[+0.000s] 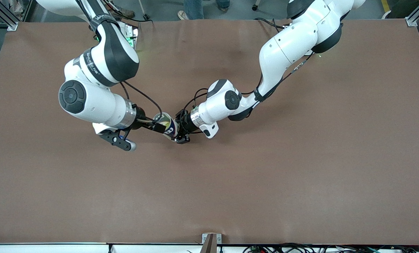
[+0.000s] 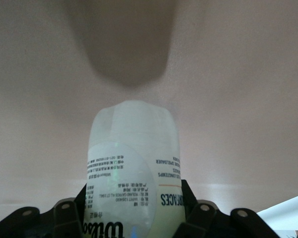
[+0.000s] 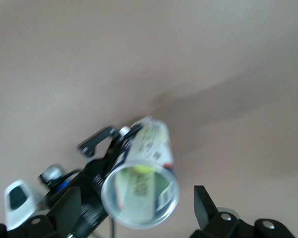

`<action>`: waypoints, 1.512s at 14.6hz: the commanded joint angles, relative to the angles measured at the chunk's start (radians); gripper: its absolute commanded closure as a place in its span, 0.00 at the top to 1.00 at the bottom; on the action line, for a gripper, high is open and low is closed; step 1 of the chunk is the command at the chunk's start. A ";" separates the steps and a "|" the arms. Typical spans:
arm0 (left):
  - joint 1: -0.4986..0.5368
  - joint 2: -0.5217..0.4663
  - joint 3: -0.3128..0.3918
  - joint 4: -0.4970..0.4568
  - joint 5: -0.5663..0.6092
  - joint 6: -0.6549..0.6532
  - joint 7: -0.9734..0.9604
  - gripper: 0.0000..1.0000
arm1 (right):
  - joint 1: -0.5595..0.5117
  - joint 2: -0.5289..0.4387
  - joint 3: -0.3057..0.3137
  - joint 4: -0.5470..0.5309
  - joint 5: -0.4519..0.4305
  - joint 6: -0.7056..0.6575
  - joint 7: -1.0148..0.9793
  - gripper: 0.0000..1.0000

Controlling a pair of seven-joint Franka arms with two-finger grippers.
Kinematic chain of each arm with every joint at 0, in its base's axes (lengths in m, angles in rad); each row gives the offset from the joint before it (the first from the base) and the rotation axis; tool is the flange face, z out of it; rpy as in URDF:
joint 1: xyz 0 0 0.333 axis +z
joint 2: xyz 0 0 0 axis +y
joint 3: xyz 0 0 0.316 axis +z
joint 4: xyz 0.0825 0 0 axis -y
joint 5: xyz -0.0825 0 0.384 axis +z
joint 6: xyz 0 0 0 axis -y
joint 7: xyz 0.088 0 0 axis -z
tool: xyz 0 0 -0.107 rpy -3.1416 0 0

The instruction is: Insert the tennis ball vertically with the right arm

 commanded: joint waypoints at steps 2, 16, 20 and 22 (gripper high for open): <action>-0.012 0.010 0.000 0.020 -0.011 0.025 0.020 0.71 | -0.186 -0.001 0.009 -0.009 -0.064 -0.130 -0.340 1.00; -0.012 0.008 0.000 0.020 -0.006 0.025 0.022 0.75 | -0.357 -0.028 0.013 -0.420 -0.241 0.058 -0.782 1.00; -0.012 0.008 0.000 0.020 -0.006 0.025 0.022 0.75 | -0.362 -0.028 0.012 -0.497 -0.247 0.130 -0.809 1.00; -0.012 0.008 0.000 0.020 -0.006 0.025 0.022 0.76 | -0.368 -0.024 0.012 -0.526 -0.254 0.174 -0.812 1.00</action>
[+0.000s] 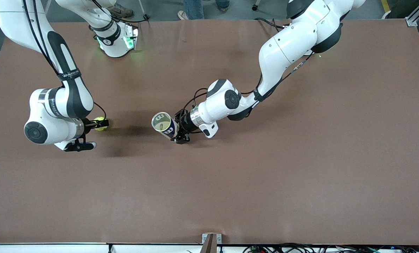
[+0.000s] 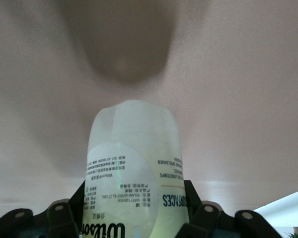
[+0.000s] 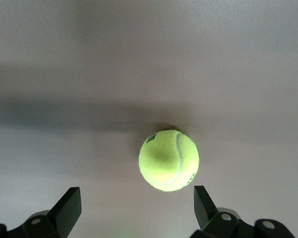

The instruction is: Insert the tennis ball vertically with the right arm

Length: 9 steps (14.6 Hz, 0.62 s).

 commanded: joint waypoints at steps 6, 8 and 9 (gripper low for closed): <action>-0.012 0.008 0.000 0.020 -0.011 0.013 0.018 0.76 | -0.017 -0.033 0.005 -0.085 -0.061 0.075 -0.028 1.00; -0.012 0.010 0.000 0.020 -0.008 0.013 0.018 0.76 | -0.017 -0.032 0.005 -0.095 -0.061 0.090 -0.028 1.00; -0.012 0.010 0.000 0.020 -0.008 0.013 0.018 0.76 | -0.017 -0.031 0.005 -0.097 -0.061 0.098 -0.028 1.00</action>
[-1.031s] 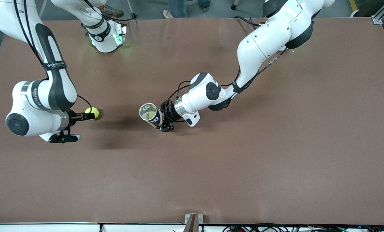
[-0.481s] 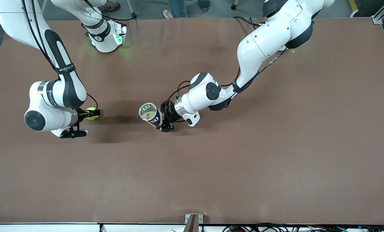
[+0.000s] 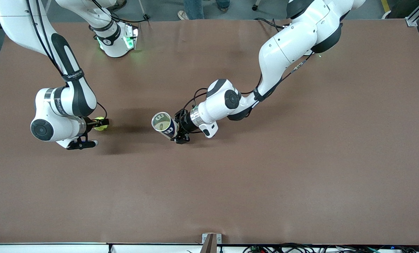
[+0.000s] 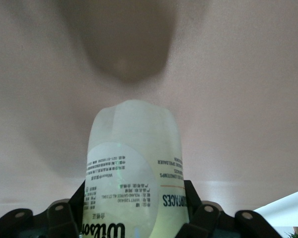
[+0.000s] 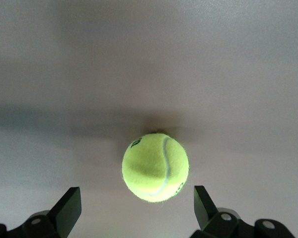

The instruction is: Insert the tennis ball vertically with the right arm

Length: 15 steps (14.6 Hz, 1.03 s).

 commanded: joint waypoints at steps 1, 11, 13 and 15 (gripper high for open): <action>-0.011 0.010 0.000 0.020 -0.006 0.013 0.018 0.76 | -0.015 -0.028 0.008 -0.047 -0.022 0.036 -0.013 1.00; -0.016 0.008 0.000 0.020 -0.011 0.013 0.016 0.76 | -0.017 0.001 0.007 -0.085 -0.025 0.112 -0.022 1.00; -0.016 0.007 0.000 0.018 -0.011 0.013 0.011 0.76 | -0.031 0.018 0.007 -0.085 -0.033 0.125 -0.038 1.00; -0.014 0.004 0.000 0.014 -0.011 0.013 0.008 0.76 | -0.043 0.041 0.007 -0.085 -0.036 0.148 -0.058 1.00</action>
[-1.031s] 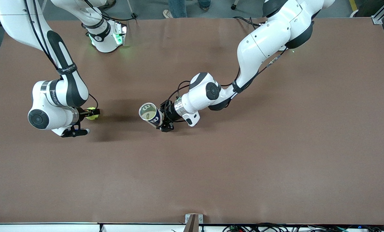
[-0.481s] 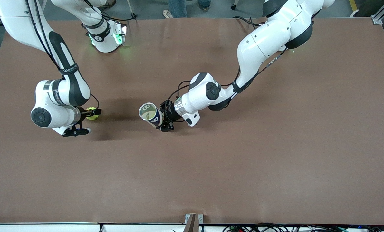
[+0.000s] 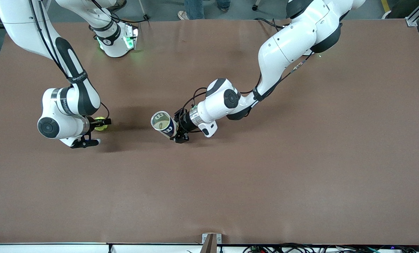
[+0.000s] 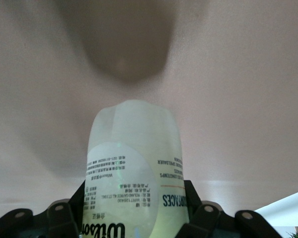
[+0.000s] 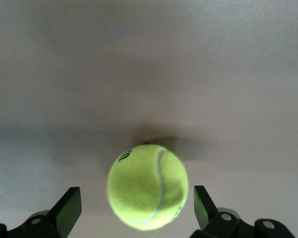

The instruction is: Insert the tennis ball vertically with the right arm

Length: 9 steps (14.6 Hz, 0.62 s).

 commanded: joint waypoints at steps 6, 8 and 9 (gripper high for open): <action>-0.007 0.001 0.000 0.011 -0.008 0.013 0.011 0.76 | -0.042 0.030 0.012 -0.017 -0.022 0.046 -0.056 0.87; -0.004 -0.004 0.000 0.009 -0.008 0.013 0.007 0.76 | -0.037 0.031 0.014 -0.018 -0.022 0.043 -0.056 0.77; -0.009 -0.004 0.000 0.009 -0.008 0.013 0.005 0.76 | -0.037 0.031 0.014 -0.018 -0.022 0.043 -0.056 0.70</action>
